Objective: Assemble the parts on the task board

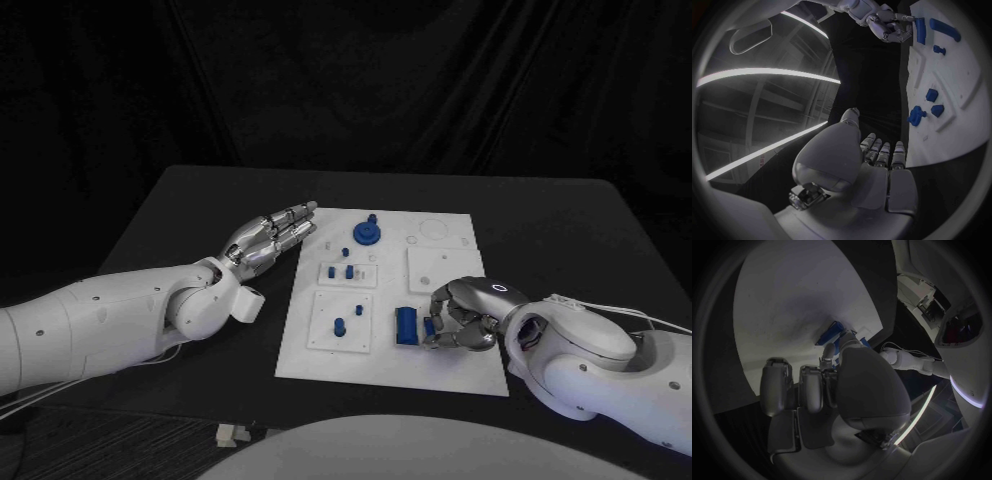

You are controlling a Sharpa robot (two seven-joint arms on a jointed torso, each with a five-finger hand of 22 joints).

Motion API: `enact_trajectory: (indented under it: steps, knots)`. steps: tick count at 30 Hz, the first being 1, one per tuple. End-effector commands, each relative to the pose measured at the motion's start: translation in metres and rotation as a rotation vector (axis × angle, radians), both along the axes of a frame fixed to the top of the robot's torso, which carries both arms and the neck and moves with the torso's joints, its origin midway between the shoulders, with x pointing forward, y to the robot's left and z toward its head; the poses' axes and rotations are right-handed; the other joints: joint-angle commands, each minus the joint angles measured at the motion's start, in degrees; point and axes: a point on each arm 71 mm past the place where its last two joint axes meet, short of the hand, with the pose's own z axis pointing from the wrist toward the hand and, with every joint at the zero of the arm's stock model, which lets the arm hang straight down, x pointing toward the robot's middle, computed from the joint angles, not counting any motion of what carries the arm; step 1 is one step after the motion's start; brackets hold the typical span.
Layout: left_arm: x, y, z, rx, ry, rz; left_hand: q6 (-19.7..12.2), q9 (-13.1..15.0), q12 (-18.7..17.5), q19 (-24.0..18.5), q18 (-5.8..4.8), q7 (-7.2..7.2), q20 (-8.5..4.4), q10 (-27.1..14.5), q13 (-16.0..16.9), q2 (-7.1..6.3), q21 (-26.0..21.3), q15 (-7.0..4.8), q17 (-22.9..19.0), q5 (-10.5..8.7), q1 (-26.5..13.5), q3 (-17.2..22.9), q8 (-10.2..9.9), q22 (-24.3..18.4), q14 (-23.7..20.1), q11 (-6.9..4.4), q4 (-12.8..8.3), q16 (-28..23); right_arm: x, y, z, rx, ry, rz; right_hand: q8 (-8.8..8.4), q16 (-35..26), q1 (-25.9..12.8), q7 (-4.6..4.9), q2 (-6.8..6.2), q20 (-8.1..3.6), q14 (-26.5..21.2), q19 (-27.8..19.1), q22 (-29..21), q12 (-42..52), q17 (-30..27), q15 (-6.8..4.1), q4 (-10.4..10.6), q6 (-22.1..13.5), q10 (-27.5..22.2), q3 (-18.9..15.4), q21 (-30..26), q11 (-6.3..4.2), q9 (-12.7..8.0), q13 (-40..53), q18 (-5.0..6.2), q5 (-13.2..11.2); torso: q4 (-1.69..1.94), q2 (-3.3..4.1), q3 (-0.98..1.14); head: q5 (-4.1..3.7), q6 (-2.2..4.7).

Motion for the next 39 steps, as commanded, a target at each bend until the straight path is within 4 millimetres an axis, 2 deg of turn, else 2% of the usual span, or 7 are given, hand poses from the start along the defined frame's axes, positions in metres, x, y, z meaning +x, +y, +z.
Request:
enact_trajectory:
  steps: [1,16,30,34,35,38,39]
  knots:
    - [-0.001,-0.001,0.002,-0.028,-0.017,-0.005,0.3,0.1,0.3,0.1,-1.0,0.53,0.42,0.1,0.1,0.0,-0.2,0.2,-0.1,0.22,0.4,0.0,0.3,0.1,0.0,0.38,-0.3,-0.2,0.0,-0.002,-0.004,-0.037,0.016,-0.009,0.34,-0.1,0.0,0.02,-0.36,-0.38,4.1,1.5,11.8,-0.1,4.6,-0.39,-0.1,-0.5,5.9,-0.2,-0.3,-0.36,0.1,15.1,-0.16,-0.3,-0.02,0.0,-0.01,0.03,0.0]
    - [-0.001,-0.002,0.001,-0.029,-0.013,-0.008,0.3,0.1,0.3,0.1,-1.02,0.57,0.43,0.1,0.1,0.08,-0.2,0.23,-0.1,0.23,0.4,0.0,0.3,0.1,0.0,0.41,-0.4,-0.2,0.003,-0.003,-0.003,-0.013,-0.01,-0.027,1.27,-0.1,2.0,0.12,0.94,-0.65,4.1,1.4,11.7,-0.1,4.7,-0.65,0.0,-0.9,5.9,0.4,-0.6,-0.23,0.5,15.1,-0.11,-0.7,-0.02,-0.04,0.0,0.03,0.0]
    - [-0.001,-0.001,0.0,-0.028,-0.012,-0.007,0.3,0.1,0.3,0.1,-1.04,0.61,0.45,0.1,0.1,0.23,-0.2,0.28,-0.1,0.25,0.5,0.1,0.3,0.1,0.0,0.46,-0.4,-0.2,0.002,-0.004,0.009,0.154,-0.08,-0.044,1.93,-0.1,-5.3,-0.39,0.77,-0.93,4.1,1.6,11.8,-0.1,4.8,-0.93,0.2,-0.3,5.9,-1.0,-0.1,-0.71,0.3,15.1,-0.21,-0.6,-0.04,-0.04,0.0,0.17,0.0]
    - [-0.001,-0.001,0.0,-0.028,-0.012,-0.006,0.3,0.1,0.3,0.1,-1.04,0.61,0.45,0.1,0.1,0.23,-0.2,0.28,-0.1,0.25,0.5,0.1,0.3,0.1,0.0,0.46,-0.4,-0.2,0.001,-0.009,0.013,0.191,-0.099,-0.053,-0.29,-0.1,-4.4,-0.17,1.43,-0.93,4.1,1.7,11.9,-0.1,4.8,-0.93,0.1,-1.0,5.9,0.1,0.0,-0.52,-1.6,15.1,-0.24,-0.4,-0.06,-0.06,0.0,0.28,0.0]
    - [-0.001,-0.001,0.0,-0.028,-0.012,-0.006,0.3,0.1,0.3,0.1,-1.04,0.61,0.45,0.1,0.1,0.23,-0.2,0.28,-0.1,0.25,0.5,0.1,0.3,0.1,0.0,0.46,-0.4,-0.2,0.0,-0.01,0.014,0.197,-0.103,-0.055,-3.05,-0.1,-4.5,0.48,1.27,-0.67,4.1,1.7,11.9,-0.1,4.7,-0.56,0.1,-1.4,5.9,0.2,0.0,0.02,-4.2,15.1,-0.26,-0.5,-0.05,-0.06,0.0,0.28,0.0]
    - [-0.001,-0.001,0.0,-0.028,-0.012,-0.007,0.4,0.1,0.3,0.1,-1.05,0.62,0.47,0.1,0.1,0.3,-0.2,0.29,-0.1,0.27,0.5,0.2,0.3,0.1,0.0,0.48,-0.5,-0.2,-0.002,-0.014,0.017,0.212,-0.113,-0.063,-6.02,-0.2,-4.1,1.21,1.53,-0.32,4.1,1.7,11.9,-0.1,4.6,-0.1,0.0,-2.1,5.9,0.4,0.1,0.59,-7.2,15.1,-0.27,-0.2,-0.06,-0.03,-0.02,0.21,0.0]
    - [-0.001,-0.001,0.0,-0.028,-0.012,-0.007,0.4,0.1,0.3,0.1,-1.05,0.62,0.47,0.1,0.1,0.3,-0.2,0.29,-0.1,0.27,0.5,0.2,0.3,0.1,0.0,0.48,-0.5,-0.2,-0.003,-0.016,0.018,0.214,-0.116,-0.068,-8.58,-0.2,-3.9,1.91,1.66,0.02,4.1,1.7,11.9,-0.1,4.5,0.36,0.0,-2.7,5.9,0.5,0.0,1.19,-9.7,15.1,-0.27,0.1,-0.06,-0.01,-0.02,0.18,0.0]
